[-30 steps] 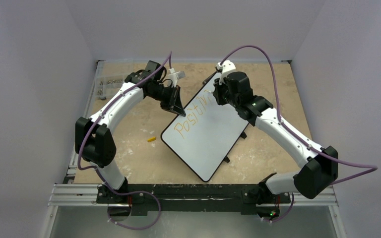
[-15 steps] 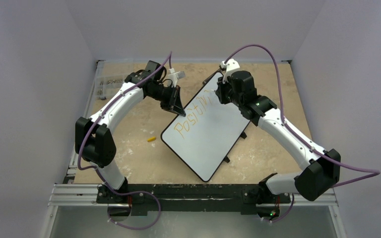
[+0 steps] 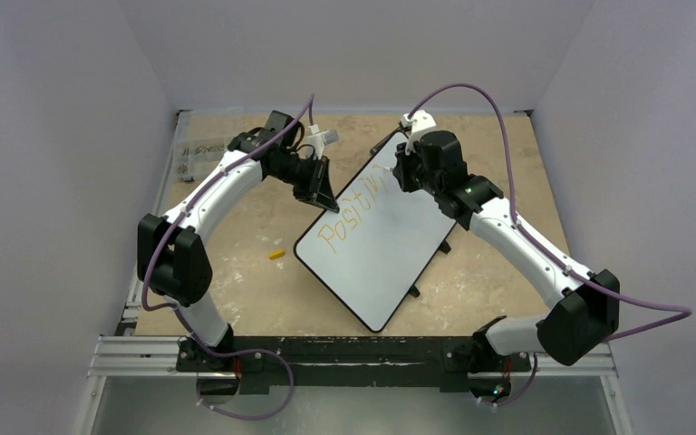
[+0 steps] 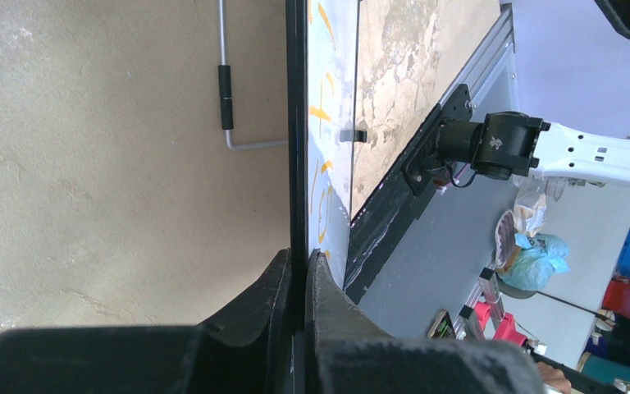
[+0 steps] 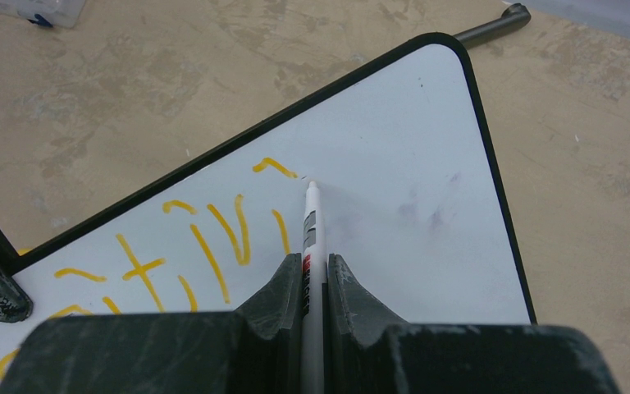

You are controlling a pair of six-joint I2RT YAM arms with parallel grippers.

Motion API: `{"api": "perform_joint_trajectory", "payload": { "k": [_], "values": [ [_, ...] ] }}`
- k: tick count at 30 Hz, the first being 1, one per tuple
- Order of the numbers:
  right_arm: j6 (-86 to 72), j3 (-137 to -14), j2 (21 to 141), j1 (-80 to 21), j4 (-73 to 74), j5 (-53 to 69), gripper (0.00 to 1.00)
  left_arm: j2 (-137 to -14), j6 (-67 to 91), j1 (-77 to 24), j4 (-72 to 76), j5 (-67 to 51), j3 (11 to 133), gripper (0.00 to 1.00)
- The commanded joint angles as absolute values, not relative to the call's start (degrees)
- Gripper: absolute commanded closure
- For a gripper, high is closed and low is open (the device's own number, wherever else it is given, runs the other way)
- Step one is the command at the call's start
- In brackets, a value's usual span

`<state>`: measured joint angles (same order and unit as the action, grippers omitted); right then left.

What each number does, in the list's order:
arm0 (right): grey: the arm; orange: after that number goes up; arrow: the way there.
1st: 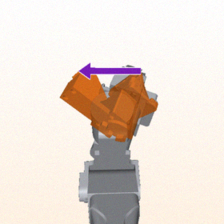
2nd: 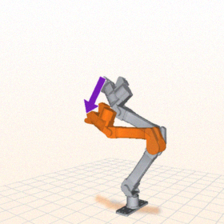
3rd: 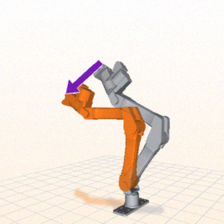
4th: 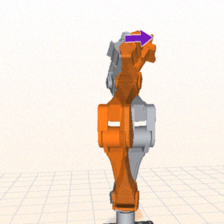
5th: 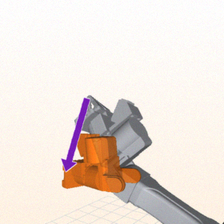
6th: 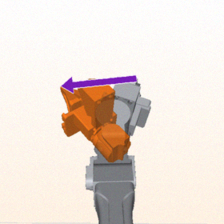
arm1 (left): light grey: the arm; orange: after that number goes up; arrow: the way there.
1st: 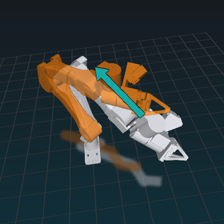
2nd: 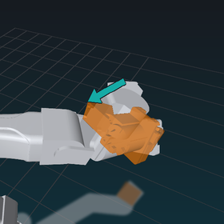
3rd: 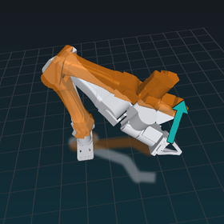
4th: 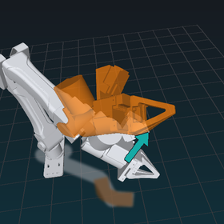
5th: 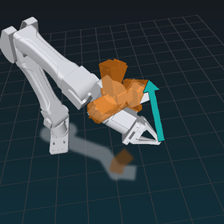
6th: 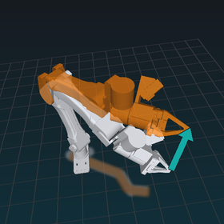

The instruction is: Write a sentence on the whiteboard

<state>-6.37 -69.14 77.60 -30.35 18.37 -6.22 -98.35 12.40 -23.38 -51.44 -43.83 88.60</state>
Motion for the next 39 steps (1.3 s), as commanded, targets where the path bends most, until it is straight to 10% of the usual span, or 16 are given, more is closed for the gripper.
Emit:
{"api": "perform_joint_trajectory", "payload": {
  "k": [1,39],
  "values": [
    [-5.92,-68.94,78.10,-29.88,16.07,-5.28,1.00,-96.77,10.20,-24.37,-51.15,-43.33,88.86,1.00],
    [-7.32,-73.24,79.41,-27.69,14.95,-0.19,1.00,-96.95,10.11,-24.43,-51.26,-43.31,88.98,1.00]
  ]
}}
